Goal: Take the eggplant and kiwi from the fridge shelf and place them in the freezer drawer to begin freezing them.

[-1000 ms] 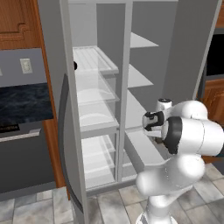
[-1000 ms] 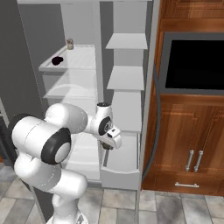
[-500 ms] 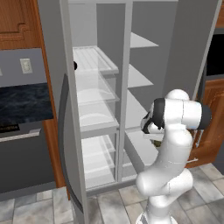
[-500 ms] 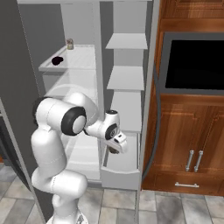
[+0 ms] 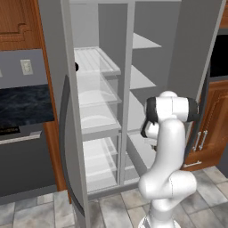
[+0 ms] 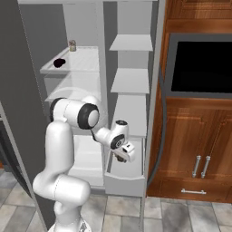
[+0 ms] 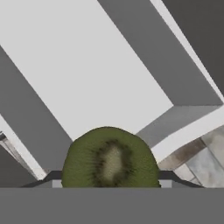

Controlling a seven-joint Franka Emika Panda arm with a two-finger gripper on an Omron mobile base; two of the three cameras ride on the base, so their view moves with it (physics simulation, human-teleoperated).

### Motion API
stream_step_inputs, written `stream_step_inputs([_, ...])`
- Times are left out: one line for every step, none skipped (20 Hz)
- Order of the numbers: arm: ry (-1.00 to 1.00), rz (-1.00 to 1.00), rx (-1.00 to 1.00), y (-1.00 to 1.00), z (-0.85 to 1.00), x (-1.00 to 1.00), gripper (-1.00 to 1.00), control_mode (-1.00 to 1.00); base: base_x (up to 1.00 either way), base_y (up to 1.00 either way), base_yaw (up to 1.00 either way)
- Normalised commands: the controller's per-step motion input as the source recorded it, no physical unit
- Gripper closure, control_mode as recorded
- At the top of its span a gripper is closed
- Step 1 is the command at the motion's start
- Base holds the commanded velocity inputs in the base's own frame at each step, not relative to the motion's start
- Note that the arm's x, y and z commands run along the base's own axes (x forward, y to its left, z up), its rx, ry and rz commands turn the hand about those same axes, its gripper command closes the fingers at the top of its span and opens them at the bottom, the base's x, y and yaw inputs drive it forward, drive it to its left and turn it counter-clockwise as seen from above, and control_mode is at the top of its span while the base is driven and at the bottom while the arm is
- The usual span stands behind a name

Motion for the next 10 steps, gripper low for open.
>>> stream_step_inputs([0.0,0.0,0.0,-0.19,-0.46,0.42,1.0,-1.0,0.0,0.0,0.0])
stream_step_inputs([0.0,0.0,0.0,-0.19,-0.46,0.42,1.0,-1.0,0.0,0.0,0.0])
stream_step_inputs([0.01,0.0,0.0,-0.21,-0.46,0.38,1.0,-1.0,0.0,0.0,0.0])
stream_step_inputs([0.01,0.0,0.0,-0.22,-0.44,0.37,1.0,-1.0,0.0,0.0,0.0])
stream_step_inputs([0.02,0.0,0.0,-0.19,-0.43,0.37,1.0,-1.0,0.0,0.0,0.0])
stream_step_inputs([0.03,0.0,0.0,-0.17,-0.41,0.39,1.0,-1.0,0.0,0.0,0.0])
stream_step_inputs([0.03,0.0,0.0,-0.09,-0.35,0.44,1.0,-1.0,0.0,0.0,0.0])
stream_step_inputs([0.03,0.0,0.0,-0.04,-0.34,0.49,1.0,-1.0,0.0,0.0,0.0])
stream_step_inputs([0.04,0.0,0.0,-0.02,-0.31,0.54,1.0,-1.0,0.0,0.0,0.0])
stream_step_inputs([0.05,0.0,0.0,0.0,-0.31,0.58,1.0,-1.0,0.0,0.0,0.0])
